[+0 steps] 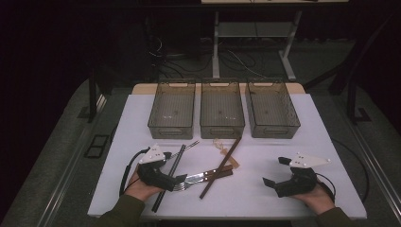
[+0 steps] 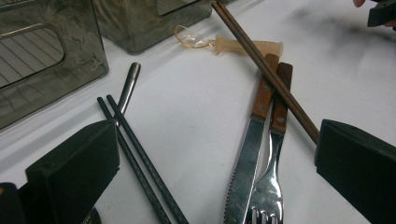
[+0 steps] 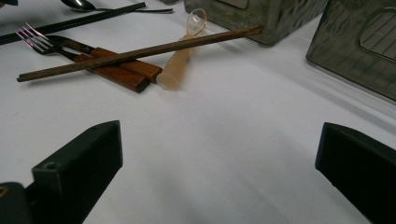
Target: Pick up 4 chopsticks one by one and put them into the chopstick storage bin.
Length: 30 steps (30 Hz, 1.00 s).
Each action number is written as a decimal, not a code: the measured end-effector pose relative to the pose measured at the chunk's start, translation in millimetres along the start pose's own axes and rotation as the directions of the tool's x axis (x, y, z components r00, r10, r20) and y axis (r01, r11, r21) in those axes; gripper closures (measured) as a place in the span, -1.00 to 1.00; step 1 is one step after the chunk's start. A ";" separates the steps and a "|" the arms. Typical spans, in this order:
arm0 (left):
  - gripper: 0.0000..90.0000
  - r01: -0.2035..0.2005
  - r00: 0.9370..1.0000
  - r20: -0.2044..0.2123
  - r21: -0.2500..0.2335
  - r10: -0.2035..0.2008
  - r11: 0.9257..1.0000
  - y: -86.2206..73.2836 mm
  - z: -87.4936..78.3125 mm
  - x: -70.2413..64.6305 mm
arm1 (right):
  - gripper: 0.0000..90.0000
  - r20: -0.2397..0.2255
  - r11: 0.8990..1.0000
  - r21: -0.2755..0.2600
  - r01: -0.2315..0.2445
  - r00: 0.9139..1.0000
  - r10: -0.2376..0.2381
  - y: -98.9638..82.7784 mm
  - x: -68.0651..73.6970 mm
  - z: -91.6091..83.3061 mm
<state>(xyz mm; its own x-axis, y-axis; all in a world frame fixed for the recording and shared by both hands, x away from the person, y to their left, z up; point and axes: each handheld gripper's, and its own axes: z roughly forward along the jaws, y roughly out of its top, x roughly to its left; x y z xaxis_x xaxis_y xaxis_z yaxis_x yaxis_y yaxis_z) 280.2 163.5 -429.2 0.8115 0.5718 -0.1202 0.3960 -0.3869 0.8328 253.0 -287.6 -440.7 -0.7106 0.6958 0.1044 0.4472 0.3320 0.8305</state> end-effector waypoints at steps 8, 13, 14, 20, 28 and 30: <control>-0.98 0.006 1.000 -0.008 0.000 -0.006 1.000 0.6 0.8 1.6 | -0.99 -0.011 1.000 -0.002 -0.011 1.000 0.010 0.6 -0.8 -0.9; -0.87 -0.002 0.999 -0.037 -0.002 0.002 1.000 1.8 -1.7 -0.1 | -0.99 -0.021 1.000 0.005 -0.017 1.000 0.017 0.3 -0.8 -0.8; -0.83 0.000 0.999 -0.049 -0.001 0.000 1.000 1.8 -2.3 -0.2 | -0.98 -0.021 1.000 0.006 -0.019 1.000 0.019 0.2 -0.8 -0.8; -0.65 0.010 0.996 -0.087 -0.001 -0.010 1.000 4.4 -2.3 4.5 | -0.99 -0.022 1.000 0.002 -0.021 1.000 0.021 0.5 -0.7 -1.5; -0.35 0.019 0.991 -0.136 -0.011 -0.020 1.000 11.4 -0.7 12.6 | -0.98 -0.023 1.000 0.006 -0.018 1.000 0.018 0.5 -0.8 0.5; -0.27 0.024 0.989 -0.144 -0.012 -0.025 1.000 13.6 0.7 15.2 | -0.98 -0.024 1.000 0.007 -0.018 1.000 0.018 0.2 -0.5 0.7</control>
<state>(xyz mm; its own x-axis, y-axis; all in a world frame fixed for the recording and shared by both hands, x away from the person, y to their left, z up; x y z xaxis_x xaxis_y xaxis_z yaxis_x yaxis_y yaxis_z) 298.3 166.5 -420.1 0.7311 0.6794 -0.0622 0.4102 -0.3648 0.8359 253.8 -287.4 -440.9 -0.7151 0.6864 0.1324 0.4637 0.3240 0.8246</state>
